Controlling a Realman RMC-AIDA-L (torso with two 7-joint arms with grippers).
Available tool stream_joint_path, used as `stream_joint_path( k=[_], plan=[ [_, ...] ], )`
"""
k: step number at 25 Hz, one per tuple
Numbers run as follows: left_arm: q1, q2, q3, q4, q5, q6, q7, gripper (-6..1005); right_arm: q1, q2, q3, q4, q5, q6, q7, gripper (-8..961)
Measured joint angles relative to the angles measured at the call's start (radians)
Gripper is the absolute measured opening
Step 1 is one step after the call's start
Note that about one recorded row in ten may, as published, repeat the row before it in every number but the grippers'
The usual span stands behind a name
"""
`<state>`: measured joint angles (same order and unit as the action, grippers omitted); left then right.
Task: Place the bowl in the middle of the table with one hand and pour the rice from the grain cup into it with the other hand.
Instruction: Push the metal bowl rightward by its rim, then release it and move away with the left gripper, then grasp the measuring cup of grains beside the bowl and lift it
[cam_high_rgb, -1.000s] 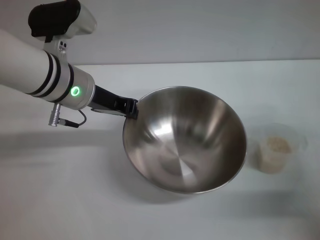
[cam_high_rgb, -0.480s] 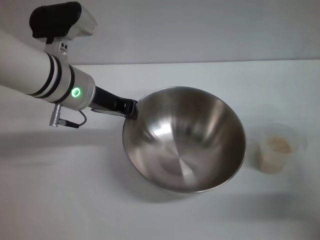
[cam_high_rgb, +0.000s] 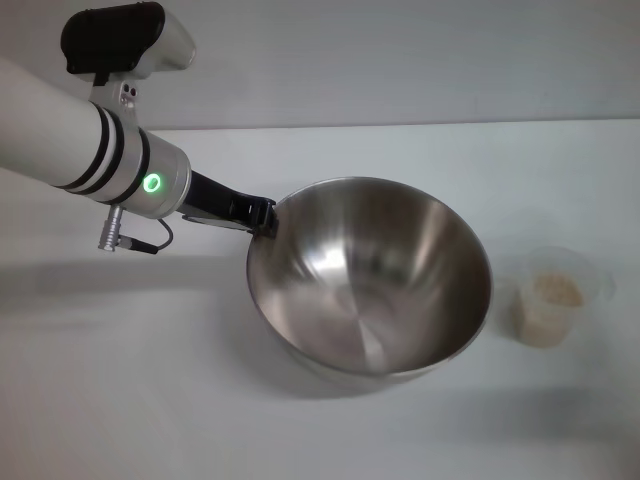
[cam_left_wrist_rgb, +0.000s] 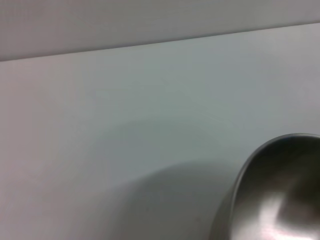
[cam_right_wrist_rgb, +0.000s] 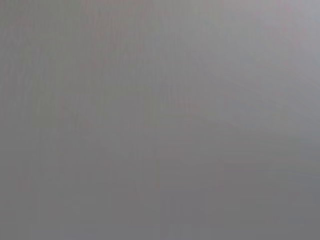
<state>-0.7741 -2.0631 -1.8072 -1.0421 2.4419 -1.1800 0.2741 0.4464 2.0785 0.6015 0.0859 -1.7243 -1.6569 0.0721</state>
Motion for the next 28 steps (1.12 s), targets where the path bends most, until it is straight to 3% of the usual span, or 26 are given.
stream_joint_path(
  k=[11,15,17,23,28],
  plan=[
    [0.017,0.003,-0.004,-0.015,0.000,0.014,0.021,179,-0.003,0.000,-0.003,0.002,-0.005,-0.002,0.000,635],
    [0.060,0.005,-0.034,-0.103,0.002,0.015,0.037,281,-0.006,0.000,-0.003,0.004,-0.005,-0.001,0.000,635],
    [0.068,0.005,-0.039,-0.124,0.001,0.010,0.037,286,-0.006,0.000,-0.003,0.004,-0.006,-0.002,0.000,635],
    [0.160,-0.002,-0.042,-0.325,-0.005,0.039,0.035,298,-0.005,0.000,-0.003,0.005,-0.006,0.000,0.000,635],
    [0.275,-0.003,-0.022,-0.435,-0.003,0.250,0.048,299,-0.002,0.000,-0.001,0.006,-0.003,0.003,0.000,635]
  ],
)
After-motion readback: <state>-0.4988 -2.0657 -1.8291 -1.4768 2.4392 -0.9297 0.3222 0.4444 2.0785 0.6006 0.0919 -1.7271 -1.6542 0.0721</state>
